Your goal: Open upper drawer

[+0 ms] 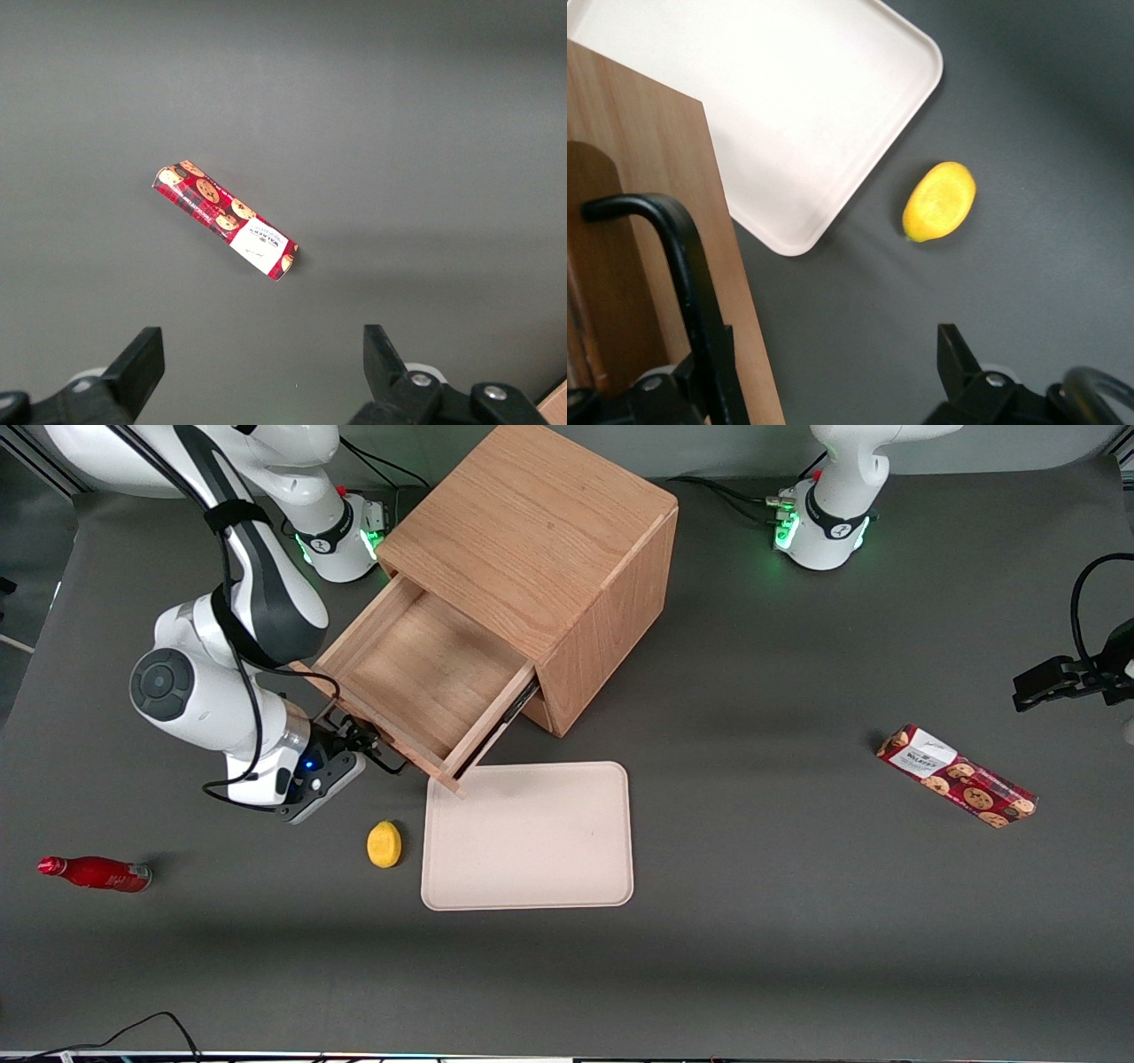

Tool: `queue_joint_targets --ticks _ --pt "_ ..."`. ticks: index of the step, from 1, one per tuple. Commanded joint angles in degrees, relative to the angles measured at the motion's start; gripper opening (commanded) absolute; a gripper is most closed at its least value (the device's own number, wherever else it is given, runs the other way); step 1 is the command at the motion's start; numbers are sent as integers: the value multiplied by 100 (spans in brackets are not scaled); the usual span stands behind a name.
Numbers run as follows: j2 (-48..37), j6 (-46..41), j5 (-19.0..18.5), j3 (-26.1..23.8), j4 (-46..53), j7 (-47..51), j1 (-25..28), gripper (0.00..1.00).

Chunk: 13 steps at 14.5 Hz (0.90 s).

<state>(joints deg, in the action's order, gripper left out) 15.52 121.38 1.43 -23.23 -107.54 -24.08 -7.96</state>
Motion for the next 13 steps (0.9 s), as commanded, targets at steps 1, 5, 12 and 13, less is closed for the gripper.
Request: queue_joint_targets --ticks 1,5,12,13 --pt "382 228 -310 73 32 -167 -21 100" --pt "426 228 -319 81 128 -185 -57 100" --pt "514 211 -319 169 260 -299 -101 100" --pt "514 211 -319 169 260 -299 -101 100"
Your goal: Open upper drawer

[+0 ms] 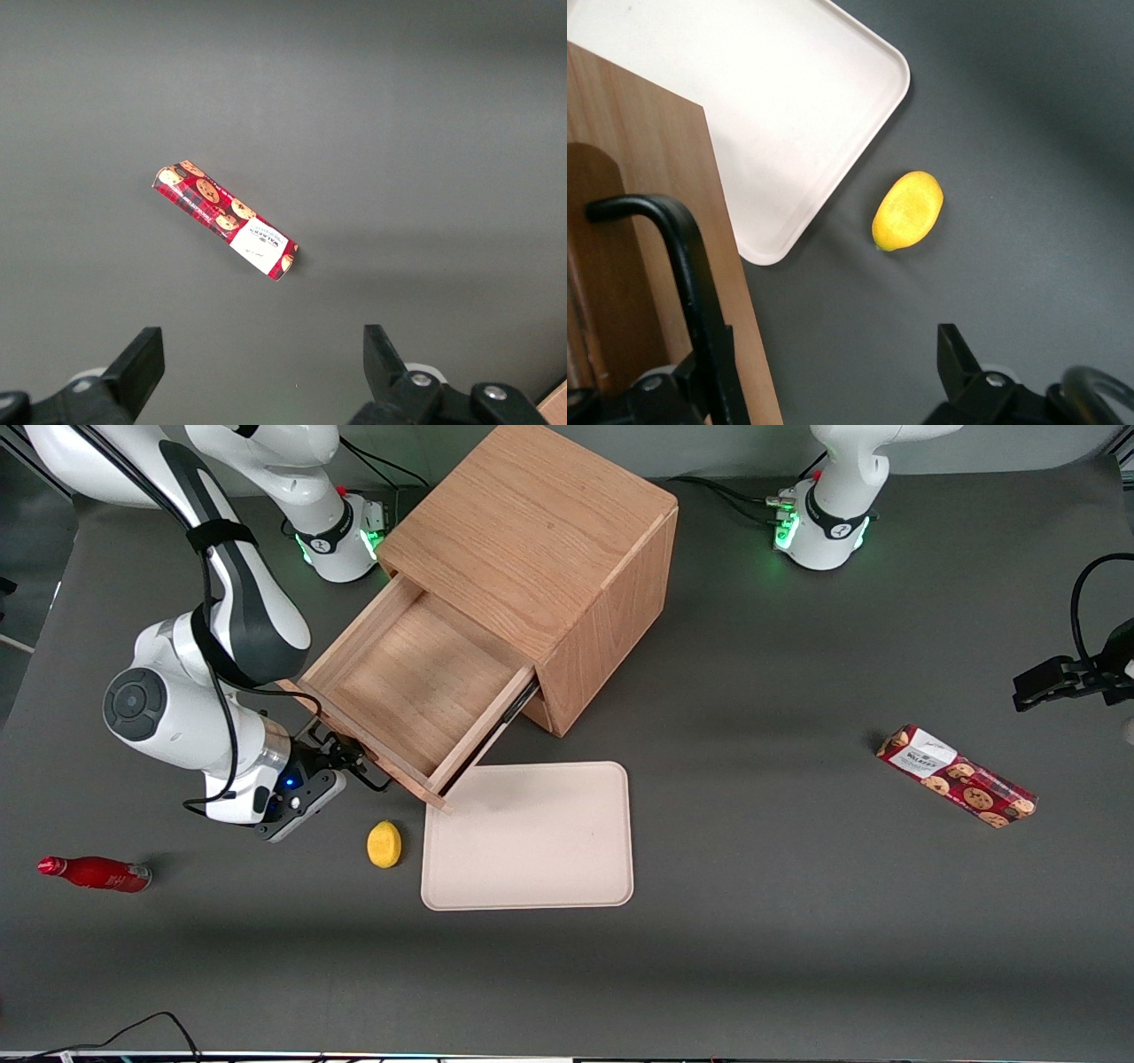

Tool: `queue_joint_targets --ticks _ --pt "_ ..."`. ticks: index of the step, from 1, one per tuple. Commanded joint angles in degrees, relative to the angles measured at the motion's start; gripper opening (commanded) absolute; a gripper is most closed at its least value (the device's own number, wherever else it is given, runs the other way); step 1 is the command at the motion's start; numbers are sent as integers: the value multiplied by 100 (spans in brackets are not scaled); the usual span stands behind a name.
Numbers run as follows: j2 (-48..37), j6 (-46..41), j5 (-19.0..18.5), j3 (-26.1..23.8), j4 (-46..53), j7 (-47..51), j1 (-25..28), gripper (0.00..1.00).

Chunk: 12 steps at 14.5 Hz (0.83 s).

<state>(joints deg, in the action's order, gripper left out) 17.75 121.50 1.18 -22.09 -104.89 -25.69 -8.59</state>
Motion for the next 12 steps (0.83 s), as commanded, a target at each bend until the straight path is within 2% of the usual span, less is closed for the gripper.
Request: queue_joint_targets --ticks 1,7,12 --pt "291 198 -294 55 -6 -138 -46 100" --pt "195 6 -294 47 82 -120 -72 100" --pt "63 -942 -294 3 644 -85 -72 100"
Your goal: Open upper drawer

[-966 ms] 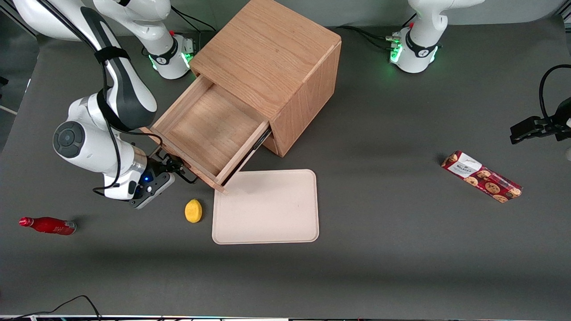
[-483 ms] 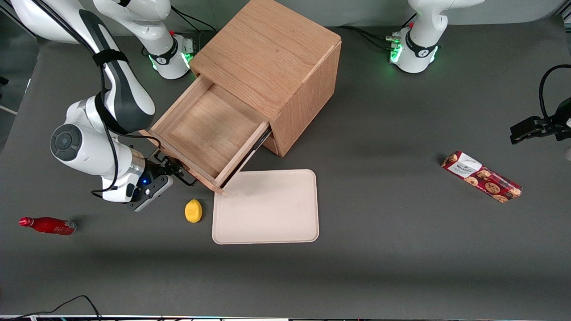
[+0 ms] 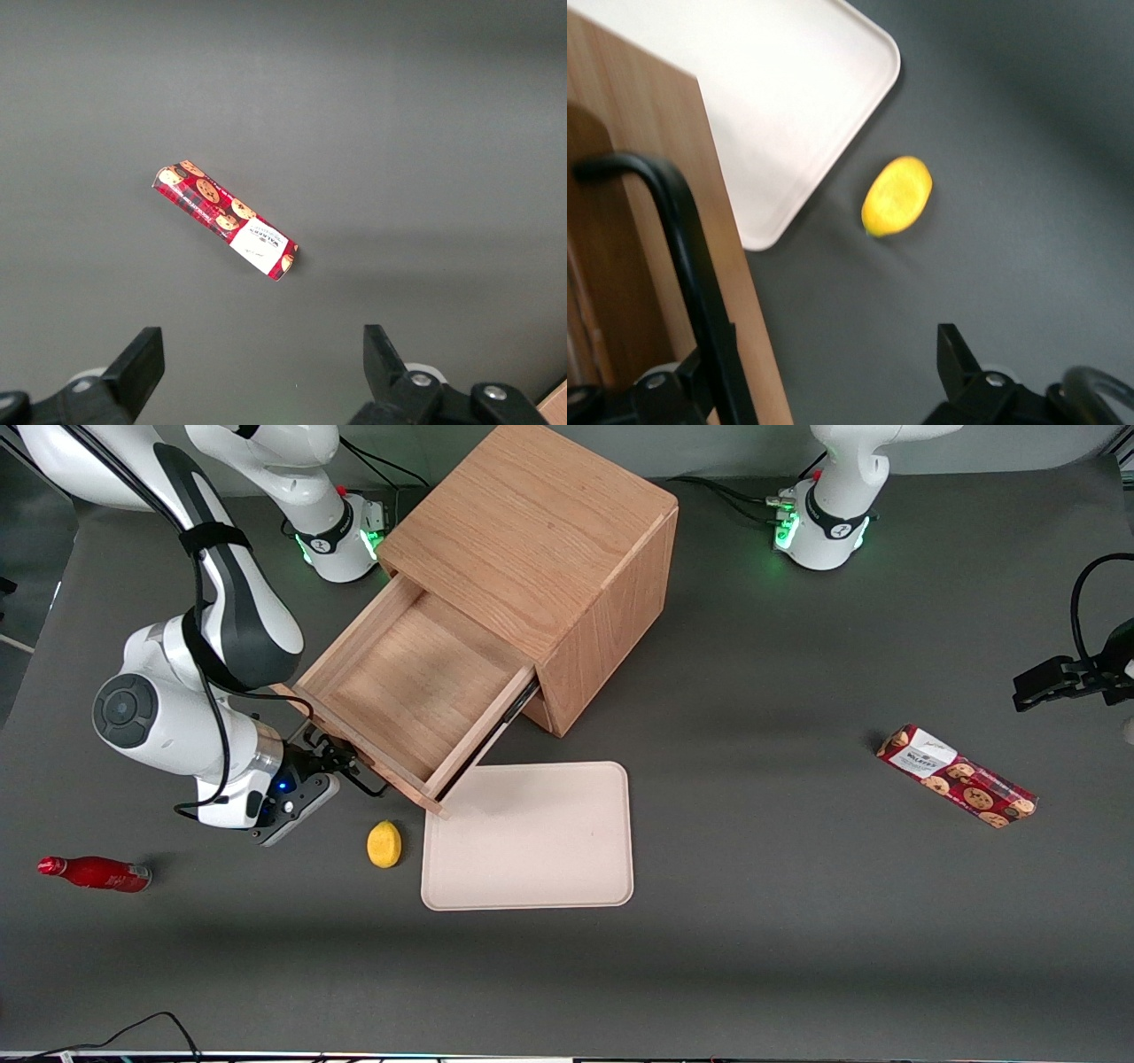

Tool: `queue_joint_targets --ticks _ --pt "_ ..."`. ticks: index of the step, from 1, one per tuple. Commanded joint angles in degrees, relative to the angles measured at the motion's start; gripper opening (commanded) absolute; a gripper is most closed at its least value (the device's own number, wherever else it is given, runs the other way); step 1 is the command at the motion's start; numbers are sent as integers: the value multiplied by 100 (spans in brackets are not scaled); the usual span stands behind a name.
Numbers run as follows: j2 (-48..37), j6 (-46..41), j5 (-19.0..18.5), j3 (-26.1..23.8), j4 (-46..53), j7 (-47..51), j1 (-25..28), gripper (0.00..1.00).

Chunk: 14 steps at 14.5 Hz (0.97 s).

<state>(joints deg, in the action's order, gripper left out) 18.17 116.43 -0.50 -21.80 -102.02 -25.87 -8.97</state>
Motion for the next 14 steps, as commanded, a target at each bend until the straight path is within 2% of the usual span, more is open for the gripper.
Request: queue_joint_targets --ticks 1,2,4,10,12,14 --pt "-32 -550 -126 -26 428 -67 -26 100" --pt "-111 -621 -135 -26 472 -67 -17 100" --pt "-261 -683 -459 -35 507 -59 -17 100" --pt "-665 -1175 -495 87 710 3 -35 100" --pt "-989 -1595 -618 429 718 134 9 100" --pt "-1297 -1869 -584 798 710 414 27 100"
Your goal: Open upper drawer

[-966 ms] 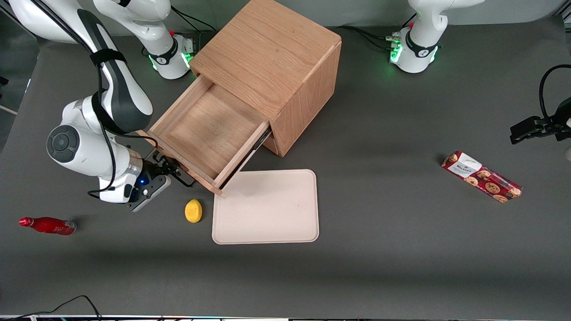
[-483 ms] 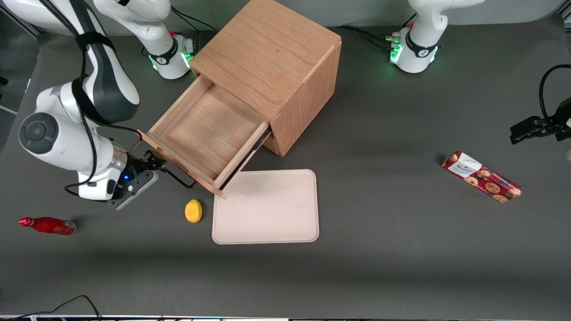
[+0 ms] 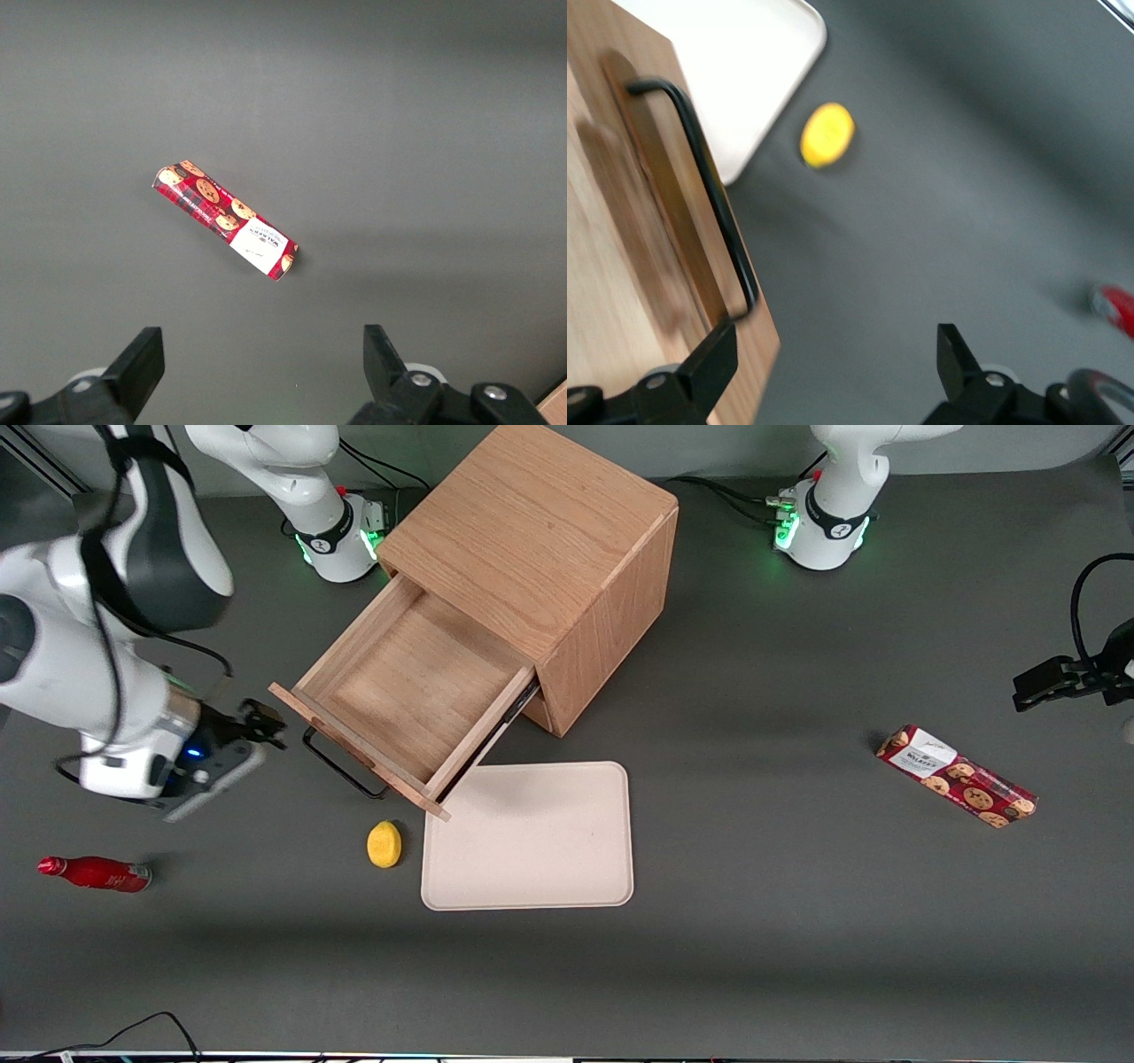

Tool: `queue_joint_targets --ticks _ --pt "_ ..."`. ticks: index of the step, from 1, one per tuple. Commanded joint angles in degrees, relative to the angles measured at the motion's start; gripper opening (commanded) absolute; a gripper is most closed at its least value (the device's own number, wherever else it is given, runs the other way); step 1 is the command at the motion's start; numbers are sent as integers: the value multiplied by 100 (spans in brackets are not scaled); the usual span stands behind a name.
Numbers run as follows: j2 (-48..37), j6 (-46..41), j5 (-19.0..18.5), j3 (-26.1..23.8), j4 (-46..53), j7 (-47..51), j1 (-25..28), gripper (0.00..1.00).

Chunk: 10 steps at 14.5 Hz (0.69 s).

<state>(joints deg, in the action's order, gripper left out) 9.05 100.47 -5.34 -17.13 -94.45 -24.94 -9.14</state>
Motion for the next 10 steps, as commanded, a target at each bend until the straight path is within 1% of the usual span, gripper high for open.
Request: queue_joint_targets --ticks 1,3,4,6,7,10 --pt "-535 -335 -64 542 -47 663 96 100" --pt "-702 -379 -37 903 -38 1480 281 100" --pt "-773 -379 102 1026 -38 1849 334 100" --pt "-870 -344 655 1325 -20 2710 421 100" --pt "-914 -335 745 1439 -20 2897 465 100" --pt "-1011 -344 710 1467 -38 2925 378 100"
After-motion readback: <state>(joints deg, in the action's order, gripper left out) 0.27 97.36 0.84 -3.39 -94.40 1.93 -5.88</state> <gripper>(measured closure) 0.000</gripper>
